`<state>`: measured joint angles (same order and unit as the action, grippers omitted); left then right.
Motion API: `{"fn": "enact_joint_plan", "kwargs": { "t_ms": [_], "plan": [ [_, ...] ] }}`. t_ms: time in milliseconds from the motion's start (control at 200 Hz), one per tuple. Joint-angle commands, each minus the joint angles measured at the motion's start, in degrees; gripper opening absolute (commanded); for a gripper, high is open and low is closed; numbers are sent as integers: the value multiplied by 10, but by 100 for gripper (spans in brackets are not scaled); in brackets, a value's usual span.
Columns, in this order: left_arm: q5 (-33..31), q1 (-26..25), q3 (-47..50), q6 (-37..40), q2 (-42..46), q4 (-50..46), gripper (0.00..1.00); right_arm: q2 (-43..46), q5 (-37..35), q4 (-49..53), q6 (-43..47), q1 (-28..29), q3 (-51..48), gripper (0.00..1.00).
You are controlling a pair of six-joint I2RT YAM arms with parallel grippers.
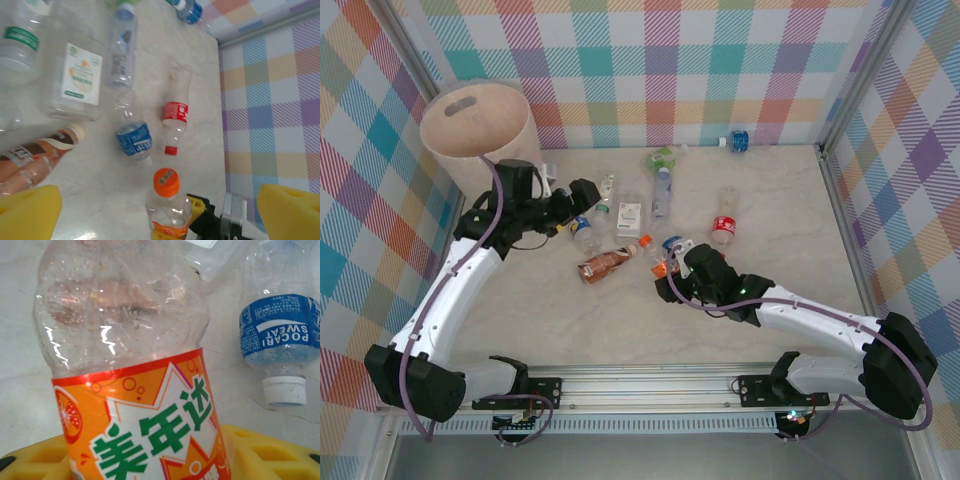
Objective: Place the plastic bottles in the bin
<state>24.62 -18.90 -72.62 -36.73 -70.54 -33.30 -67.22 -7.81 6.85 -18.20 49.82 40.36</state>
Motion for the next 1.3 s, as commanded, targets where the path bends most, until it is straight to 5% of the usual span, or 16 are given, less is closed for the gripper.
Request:
{"fn": "enact_joint_plan", "kwargs": {
  "t_ms": [0, 260, 550, 905, 1080, 1295],
  "plan": [
    [23, -35, 18, -5, 13, 39, 100, 15, 36, -65, -31, -4, 36, 53],
    [25, -117, 35, -2, -17, 85, 100, -25, 93, -139, -41, -4, 83, 53],
    [1, -148, 31, -28, -54, 105, 100, -71, 111, -190, -8, -2, 115, 54],
    [-33, -149, 18, -26, -70, 68, 65, -78, 129, -189, 17, 0, 124, 58],
    [-27, -149, 18, -29, -68, 83, 57, -85, 143, -168, 20, 0, 136, 65],
    [-58, -126, 20, -37, -56, 79, 51, -80, 177, -129, 56, -1, 147, 90]
  ]
}}
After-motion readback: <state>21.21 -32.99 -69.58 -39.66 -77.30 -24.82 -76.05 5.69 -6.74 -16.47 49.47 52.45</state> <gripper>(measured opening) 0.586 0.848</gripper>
